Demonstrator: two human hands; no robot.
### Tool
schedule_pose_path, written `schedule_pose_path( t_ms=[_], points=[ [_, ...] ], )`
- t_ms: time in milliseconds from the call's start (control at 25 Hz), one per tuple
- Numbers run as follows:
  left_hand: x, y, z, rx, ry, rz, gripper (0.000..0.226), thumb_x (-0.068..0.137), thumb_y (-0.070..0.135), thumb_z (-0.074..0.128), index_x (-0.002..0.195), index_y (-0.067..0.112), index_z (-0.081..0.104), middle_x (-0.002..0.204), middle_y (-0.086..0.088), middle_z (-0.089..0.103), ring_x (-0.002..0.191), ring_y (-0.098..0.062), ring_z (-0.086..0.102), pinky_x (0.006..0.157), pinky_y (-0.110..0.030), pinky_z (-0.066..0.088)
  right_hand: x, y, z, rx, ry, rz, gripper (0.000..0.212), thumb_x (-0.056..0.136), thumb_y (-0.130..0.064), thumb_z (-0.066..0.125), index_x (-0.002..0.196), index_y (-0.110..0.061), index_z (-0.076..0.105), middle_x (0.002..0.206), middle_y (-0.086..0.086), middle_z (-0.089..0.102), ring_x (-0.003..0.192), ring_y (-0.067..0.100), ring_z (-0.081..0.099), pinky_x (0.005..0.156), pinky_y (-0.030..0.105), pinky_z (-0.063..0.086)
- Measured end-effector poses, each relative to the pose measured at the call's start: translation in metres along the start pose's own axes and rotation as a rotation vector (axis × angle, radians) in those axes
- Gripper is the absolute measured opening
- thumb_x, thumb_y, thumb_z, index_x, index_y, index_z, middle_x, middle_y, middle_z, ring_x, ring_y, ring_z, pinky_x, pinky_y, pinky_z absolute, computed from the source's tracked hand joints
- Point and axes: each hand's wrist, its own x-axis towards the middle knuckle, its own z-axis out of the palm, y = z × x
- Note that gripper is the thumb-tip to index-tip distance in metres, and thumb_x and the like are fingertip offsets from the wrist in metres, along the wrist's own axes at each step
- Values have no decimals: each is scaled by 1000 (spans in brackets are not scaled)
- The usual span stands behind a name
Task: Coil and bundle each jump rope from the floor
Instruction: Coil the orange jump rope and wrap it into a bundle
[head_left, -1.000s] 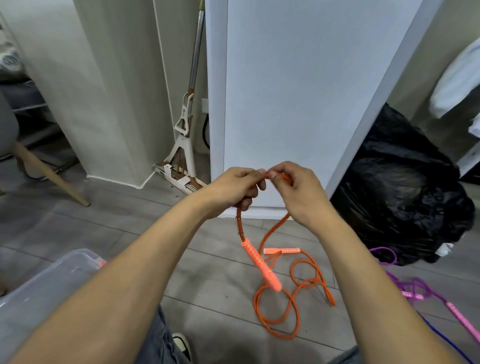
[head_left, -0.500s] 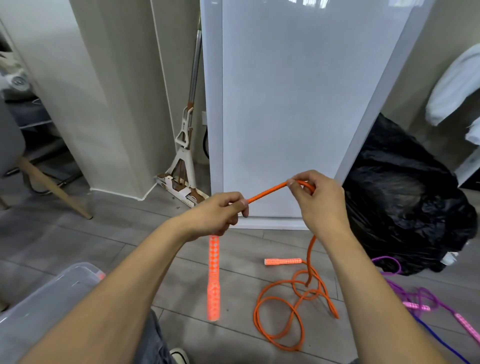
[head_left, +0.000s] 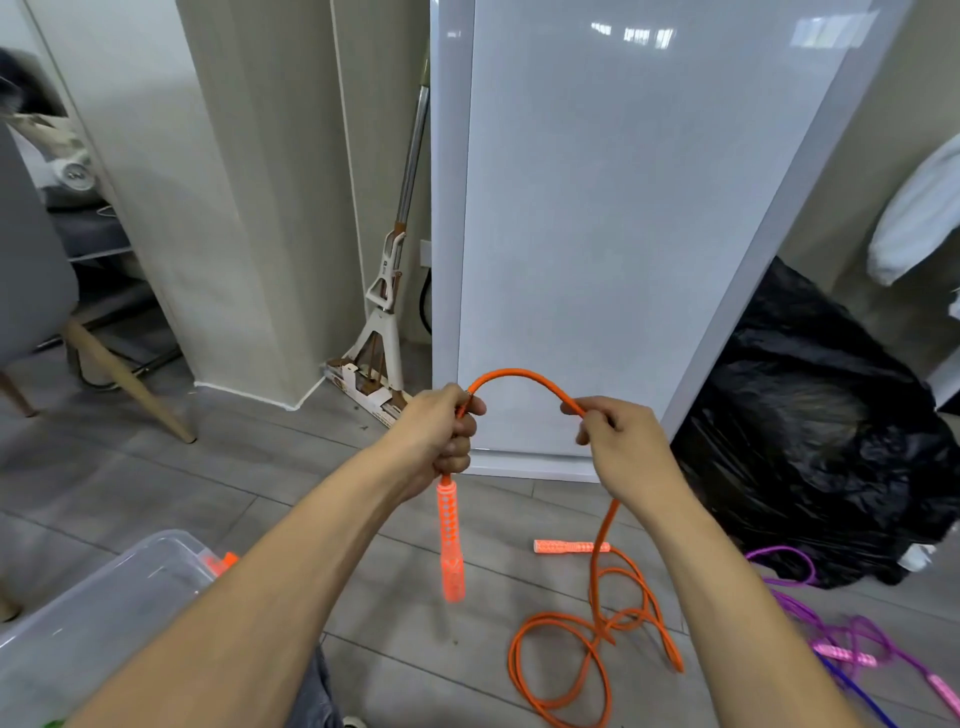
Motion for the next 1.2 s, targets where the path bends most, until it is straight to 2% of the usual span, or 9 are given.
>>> schedule_pose_path(
  t_ms=[160, 360, 560, 680, 760, 840, 920, 1040, 1200],
  points=[
    [-5, -3, 5, 61, -21, 22, 31, 98, 17, 31, 106, 9, 60, 56, -1, 38, 40, -12, 24, 42, -20, 19, -12, -17, 25, 218, -23, 13, 26, 96, -9, 50, 107, -21, 70, 78, 0, 73, 43, 2, 46, 50, 24, 37],
    [-9, -10, 4, 284, -213, 116, 29, 104, 27, 39, 95, 10, 61, 65, -3, 50, 46, -17, 40, 45, -23, 28, -3, -23, 13, 599, 324, 58, 12, 99, -9, 55, 106, -11, 64, 88, 4, 74, 45, 12, 46, 44, 23, 38],
    [-6, -19, -3, 718, -356, 219, 29, 105, 31, 43, 95, 11, 62, 62, -1, 48, 55, -19, 52, 58, -27, 46, 12, 3, -14, 561, 575, 109, 12, 101, -16, 52, 104, -17, 64, 87, 2, 74, 54, 18, 49, 56, 35, 41],
    [-5, -21, -7, 921, -360, 261, 29, 104, 38, 41, 93, 21, 63, 67, -1, 49, 59, -18, 51, 62, -28, 44, 14, 8, -13, 446, 627, 47, 11, 98, -24, 54, 97, -28, 64, 81, -3, 72, 69, 31, 63, 65, 44, 52],
    [-2, -20, -8, 1071, -255, 354, 28, 103, 40, 41, 90, 26, 62, 67, 1, 48, 61, -17, 45, 60, -29, 40, 12, 8, -11, 362, 624, 1, 9, 98, -28, 57, 98, -30, 66, 76, 0, 69, 71, 27, 64, 67, 42, 52],
    [3, -21, -6, 965, -66, 425, 28, 103, 33, 41, 87, 21, 62, 61, 1, 46, 55, -17, 41, 54, -29, 35, 11, 9, -12, 261, 561, 0, 13, 98, -24, 58, 100, -23, 71, 68, 1, 60, 60, 17, 53, 60, 31, 44],
    [6, -19, -1, 521, 77, 308, 29, 103, 25, 40, 86, 12, 59, 53, 2, 38, 45, -16, 30, 46, -25, 25, 10, 9, -8, 242, 430, 76, 23, 99, -14, 52, 104, -14, 74, 68, -3, 57, 56, 11, 47, 56, 26, 37],
    [0, -19, 10, 92, 88, 137, 26, 104, 18, 36, 88, 10, 54, 51, 3, 27, 40, -11, 18, 43, -19, 16, 0, -6, 10, 276, 192, 138, 34, 99, -6, 40, 114, -12, 70, 82, -3, 67, 58, 10, 51, 54, 24, 37],
    [-5, -21, 18, 11, 35, 111, 27, 104, 21, 36, 95, 9, 59, 55, 1, 35, 38, -9, 20, 39, -17, 20, -19, -28, 40, 376, 50, 73, 17, 97, -3, 51, 107, -15, 57, 91, 1, 75, 56, 8, 64, 55, 24, 51]
  ],
)
